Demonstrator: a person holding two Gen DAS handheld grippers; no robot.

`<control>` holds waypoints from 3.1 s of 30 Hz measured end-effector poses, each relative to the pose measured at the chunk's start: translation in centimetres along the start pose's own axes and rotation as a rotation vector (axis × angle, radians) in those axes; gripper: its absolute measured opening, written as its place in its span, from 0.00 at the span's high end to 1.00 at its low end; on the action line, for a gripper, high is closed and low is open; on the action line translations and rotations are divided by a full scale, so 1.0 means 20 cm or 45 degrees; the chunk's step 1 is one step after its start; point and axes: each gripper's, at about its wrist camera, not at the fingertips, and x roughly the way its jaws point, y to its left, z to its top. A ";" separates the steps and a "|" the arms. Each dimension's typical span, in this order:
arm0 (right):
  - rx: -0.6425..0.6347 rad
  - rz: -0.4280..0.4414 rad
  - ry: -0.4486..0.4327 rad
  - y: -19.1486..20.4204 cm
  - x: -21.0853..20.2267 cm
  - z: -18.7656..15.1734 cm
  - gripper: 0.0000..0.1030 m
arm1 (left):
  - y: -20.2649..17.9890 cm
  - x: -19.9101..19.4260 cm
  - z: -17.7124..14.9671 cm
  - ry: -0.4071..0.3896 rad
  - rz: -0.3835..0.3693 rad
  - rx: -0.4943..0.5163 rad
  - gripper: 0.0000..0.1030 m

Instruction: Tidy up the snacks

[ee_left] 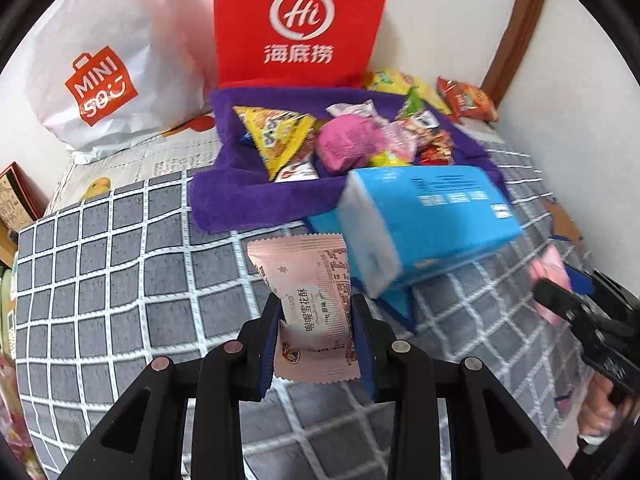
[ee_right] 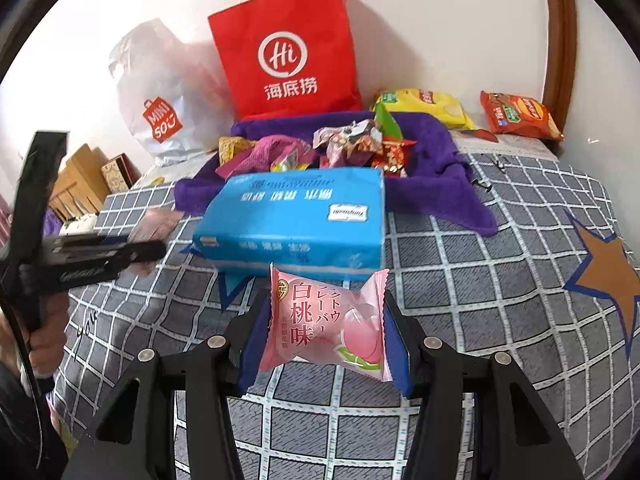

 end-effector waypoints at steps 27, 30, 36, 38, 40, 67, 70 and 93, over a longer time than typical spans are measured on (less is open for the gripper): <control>-0.064 -0.069 -0.191 -0.10 -0.10 0.70 0.50 | -0.23 -0.17 0.53 -0.124 -0.097 0.054 0.69; -0.054 -0.060 -0.213 -0.12 -0.09 0.81 0.50 | -0.18 -0.16 0.62 -0.137 -0.101 0.030 0.69; -0.027 -0.027 -0.231 -0.14 0.00 0.99 0.50 | -0.07 -0.07 0.77 -0.139 -0.087 -0.052 0.69; -0.024 -0.016 -0.226 -0.13 0.06 1.02 0.50 | -0.03 -0.01 0.82 -0.130 -0.080 -0.079 0.69; -0.018 -0.008 -0.209 -0.13 0.13 1.04 0.50 | -0.01 0.05 0.85 -0.115 -0.087 -0.099 0.69; -0.099 -0.010 0.127 -0.19 0.77 0.96 0.49 | 0.06 0.57 0.85 0.086 -0.087 -0.136 0.69; -0.134 -0.031 0.129 -0.16 0.78 0.95 0.47 | 0.05 0.57 0.85 0.087 -0.081 -0.131 0.69; -0.098 -0.109 -0.015 -0.02 0.19 0.88 0.25 | -0.08 0.05 0.71 -0.074 -0.026 -0.060 0.28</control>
